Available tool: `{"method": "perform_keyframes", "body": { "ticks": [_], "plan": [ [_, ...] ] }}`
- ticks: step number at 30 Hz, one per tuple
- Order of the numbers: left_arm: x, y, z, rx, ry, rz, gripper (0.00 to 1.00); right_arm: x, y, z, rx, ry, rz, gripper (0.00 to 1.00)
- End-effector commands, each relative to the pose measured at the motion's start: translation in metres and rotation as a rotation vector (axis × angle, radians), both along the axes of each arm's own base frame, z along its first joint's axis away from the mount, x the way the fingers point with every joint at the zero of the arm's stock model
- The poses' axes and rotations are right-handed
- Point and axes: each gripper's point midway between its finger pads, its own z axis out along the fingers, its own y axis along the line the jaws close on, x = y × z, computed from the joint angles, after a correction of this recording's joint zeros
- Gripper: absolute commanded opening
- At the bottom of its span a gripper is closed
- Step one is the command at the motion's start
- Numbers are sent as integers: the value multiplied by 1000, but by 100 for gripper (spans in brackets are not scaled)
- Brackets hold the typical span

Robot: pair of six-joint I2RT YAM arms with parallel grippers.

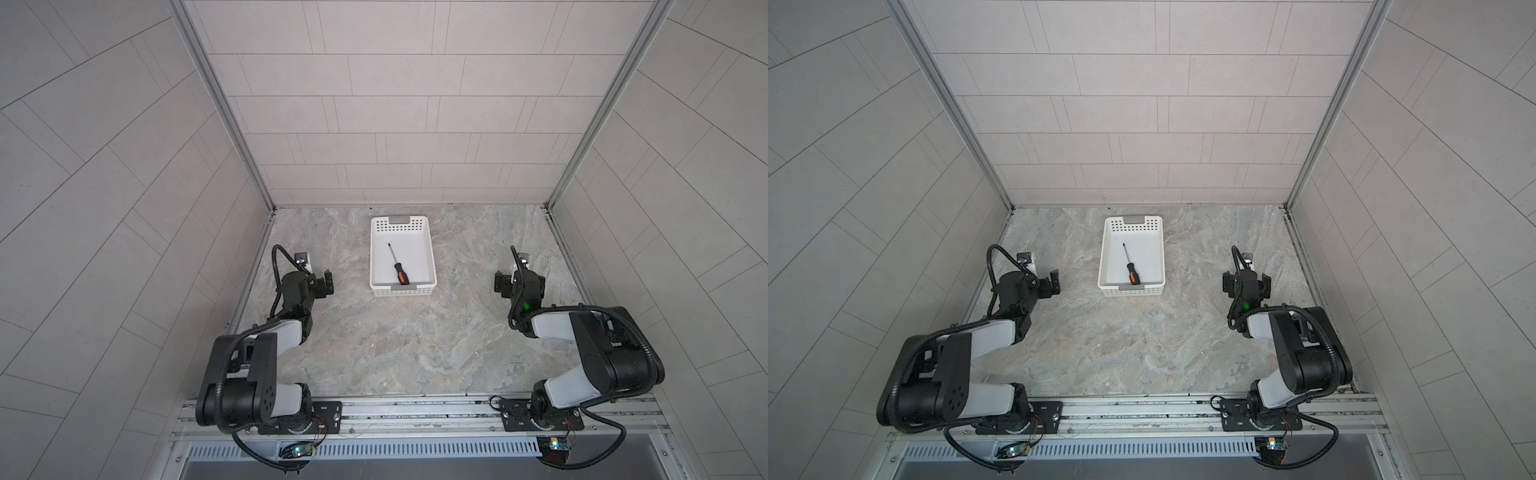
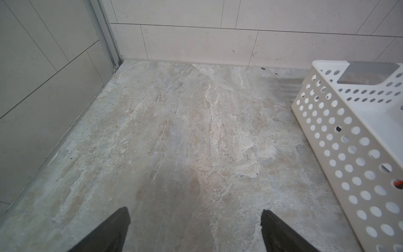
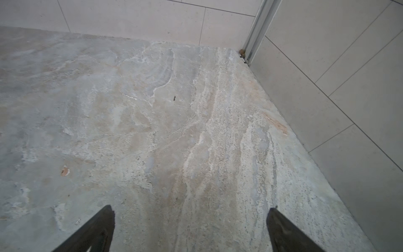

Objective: Put the screwdriver in the bin
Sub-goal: Reset both arms

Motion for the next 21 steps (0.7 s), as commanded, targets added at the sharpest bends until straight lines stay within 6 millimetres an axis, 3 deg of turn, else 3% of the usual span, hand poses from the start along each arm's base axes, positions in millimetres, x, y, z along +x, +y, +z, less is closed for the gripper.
{"method": "perform_keyframes", "body": {
  "ticks": [1,6,21],
  "plan": [
    [11,-8,-3,-24,-52,-45,100,8,8,8,0,-26,51,100],
    [19,-15,-10,21,43,-68,100,6,14,10,-5,-35,84,100],
    [19,-13,-9,22,36,-52,100,9,9,8,-6,-8,49,100]
  ]
}}
